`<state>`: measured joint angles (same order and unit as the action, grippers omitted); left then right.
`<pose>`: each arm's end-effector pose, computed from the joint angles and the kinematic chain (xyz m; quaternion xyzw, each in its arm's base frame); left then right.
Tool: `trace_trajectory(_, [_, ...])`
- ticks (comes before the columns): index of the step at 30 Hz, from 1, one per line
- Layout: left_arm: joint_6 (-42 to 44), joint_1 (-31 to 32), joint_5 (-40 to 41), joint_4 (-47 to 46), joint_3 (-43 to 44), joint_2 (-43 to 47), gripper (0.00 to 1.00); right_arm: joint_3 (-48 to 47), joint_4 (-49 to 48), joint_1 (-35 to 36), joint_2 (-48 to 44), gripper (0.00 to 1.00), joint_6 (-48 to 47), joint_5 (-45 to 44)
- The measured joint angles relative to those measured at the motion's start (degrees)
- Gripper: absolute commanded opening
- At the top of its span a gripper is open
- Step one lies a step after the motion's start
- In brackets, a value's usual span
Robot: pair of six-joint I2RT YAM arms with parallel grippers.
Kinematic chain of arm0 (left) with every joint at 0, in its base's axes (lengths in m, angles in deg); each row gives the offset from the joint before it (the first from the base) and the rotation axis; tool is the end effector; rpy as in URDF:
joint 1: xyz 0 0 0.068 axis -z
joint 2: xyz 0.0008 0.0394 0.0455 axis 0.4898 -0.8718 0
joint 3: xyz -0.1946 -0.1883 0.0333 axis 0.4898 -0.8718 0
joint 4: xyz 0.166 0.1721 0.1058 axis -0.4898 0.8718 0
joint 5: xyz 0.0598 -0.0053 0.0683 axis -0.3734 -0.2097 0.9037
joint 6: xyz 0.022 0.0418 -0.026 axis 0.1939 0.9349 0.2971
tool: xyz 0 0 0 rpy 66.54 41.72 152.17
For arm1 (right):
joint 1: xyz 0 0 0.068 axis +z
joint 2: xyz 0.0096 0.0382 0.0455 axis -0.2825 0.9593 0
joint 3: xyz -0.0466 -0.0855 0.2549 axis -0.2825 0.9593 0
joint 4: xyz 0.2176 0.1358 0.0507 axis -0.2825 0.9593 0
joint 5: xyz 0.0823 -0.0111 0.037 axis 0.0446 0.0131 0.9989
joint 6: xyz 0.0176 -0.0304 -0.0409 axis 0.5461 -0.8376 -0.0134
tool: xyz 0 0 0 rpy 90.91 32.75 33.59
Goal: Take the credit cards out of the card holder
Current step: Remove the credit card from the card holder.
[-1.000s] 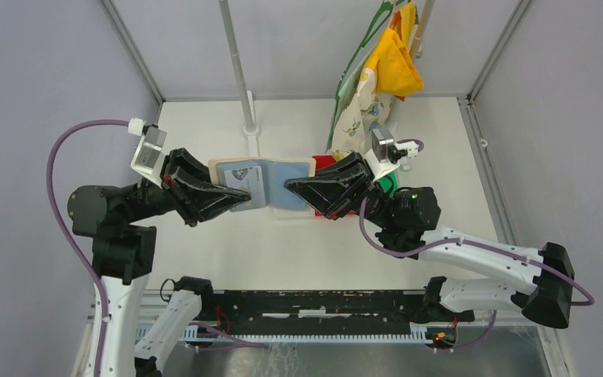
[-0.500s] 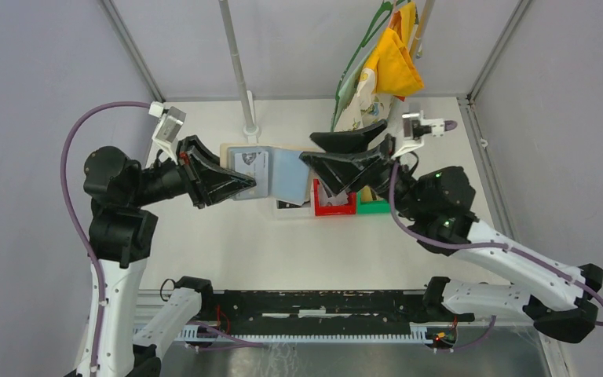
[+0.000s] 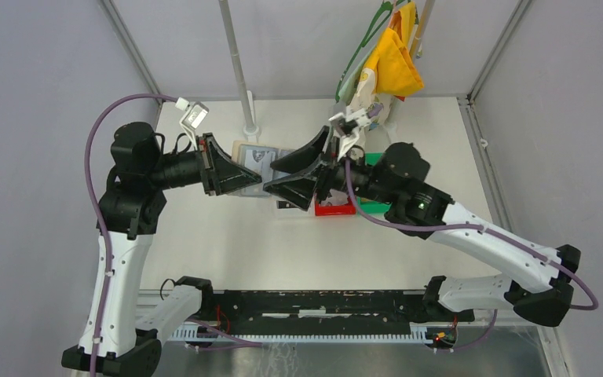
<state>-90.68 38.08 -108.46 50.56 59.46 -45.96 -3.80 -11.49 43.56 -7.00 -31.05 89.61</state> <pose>0.1420 -0.0539 0.4629 0.2237 0.7049 -0.5448 0.3954 0.1194 0.2264 0.4906 -0.2652 0.5181 0.6241 0.5212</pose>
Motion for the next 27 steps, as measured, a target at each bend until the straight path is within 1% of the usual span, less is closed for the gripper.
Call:
trace_trajectory(4, [0.42,0.00,-1.88,0.96,0.48,0.04,0.02,5.01,2.99,-0.04,1.20,0.61,1.90,3.41])
trace_trajectory(8, [0.31,-0.02,-4.15,-0.15,0.68,0.17,0.02,5.70,2.64,-0.22,0.57,0.60,3.45,5.70])
trace_trajectory(16, [-1.60,0.00,-8.17,-3.63,1.40,0.66,0.02,8.15,0.22,-1.77,-1.33,0.58,6.01,8.15])
trace_trajectory(21, [-3.63,-0.02,-8.61,-4.92,1.40,0.70,0.03,9.40,-1.84,-2.27,-1.73,0.57,7.30,9.33])
trace_trajectory(27, [-5.62,-0.02,-9.73,-6.78,1.40,0.83,0.05,10.38,-7.06,-2.51,-0.79,0.50,10.88,11.26])
